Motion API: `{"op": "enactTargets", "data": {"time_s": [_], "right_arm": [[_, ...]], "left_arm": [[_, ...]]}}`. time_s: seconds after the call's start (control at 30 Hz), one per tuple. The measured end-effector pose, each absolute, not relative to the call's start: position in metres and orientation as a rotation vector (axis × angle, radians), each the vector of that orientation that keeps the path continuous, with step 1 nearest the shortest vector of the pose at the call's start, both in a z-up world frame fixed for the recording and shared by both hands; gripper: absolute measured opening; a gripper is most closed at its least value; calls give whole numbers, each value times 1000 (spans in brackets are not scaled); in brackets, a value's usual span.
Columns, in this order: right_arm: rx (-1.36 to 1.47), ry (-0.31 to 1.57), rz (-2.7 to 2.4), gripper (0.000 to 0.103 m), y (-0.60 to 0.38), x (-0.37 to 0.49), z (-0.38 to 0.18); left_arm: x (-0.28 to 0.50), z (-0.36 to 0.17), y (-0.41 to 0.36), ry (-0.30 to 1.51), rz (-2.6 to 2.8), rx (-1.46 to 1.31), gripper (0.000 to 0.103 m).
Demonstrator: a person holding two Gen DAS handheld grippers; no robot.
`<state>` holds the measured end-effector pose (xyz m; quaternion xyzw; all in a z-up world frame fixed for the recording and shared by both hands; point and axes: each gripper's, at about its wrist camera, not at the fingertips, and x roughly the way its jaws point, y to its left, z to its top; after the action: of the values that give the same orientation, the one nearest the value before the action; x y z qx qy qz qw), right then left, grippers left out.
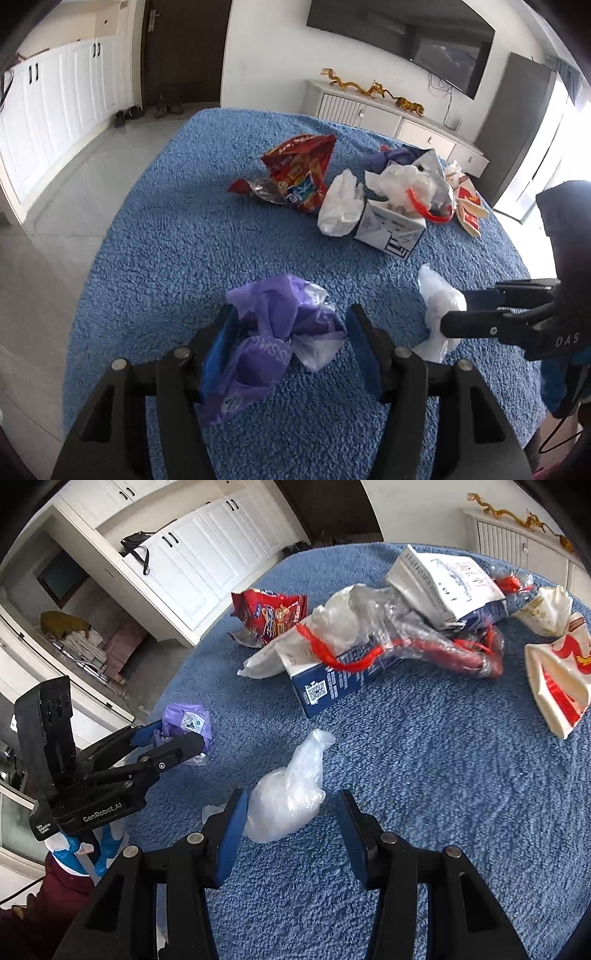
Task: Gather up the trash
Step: 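Grasp the purple wrapper with the left tool while the right tool grasps the clear plastic bag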
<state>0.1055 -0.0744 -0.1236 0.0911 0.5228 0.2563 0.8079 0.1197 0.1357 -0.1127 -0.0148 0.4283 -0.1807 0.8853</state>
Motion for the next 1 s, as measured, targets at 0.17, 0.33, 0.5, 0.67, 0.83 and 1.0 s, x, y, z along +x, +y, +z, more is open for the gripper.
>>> {"op": "enactTargets", "data": {"time_s": [0.17, 0.33, 0.5, 0.67, 0.83, 1.0], "right_arm": [[199, 1093, 570, 32, -74, 105, -119], [200, 1062, 586, 31, -74, 95, -109], [219, 1024, 586, 30, -87, 83, -96], [239, 990, 563, 30, -107, 66, -85], [235, 956, 526, 30, -120, 50, -76], [251, 913, 495, 30, -132, 36, -66]], "left_arm": [[115, -112, 140, 872, -383, -63, 60], [108, -109, 145, 861, -381, -63, 50], [98, -103, 138, 853, -387, -53, 32], [83, -92, 130, 811, -361, -27, 30], [65, -71, 119, 739, -316, 14, 30], [47, -50, 113, 677, -296, 29, 29]]}}
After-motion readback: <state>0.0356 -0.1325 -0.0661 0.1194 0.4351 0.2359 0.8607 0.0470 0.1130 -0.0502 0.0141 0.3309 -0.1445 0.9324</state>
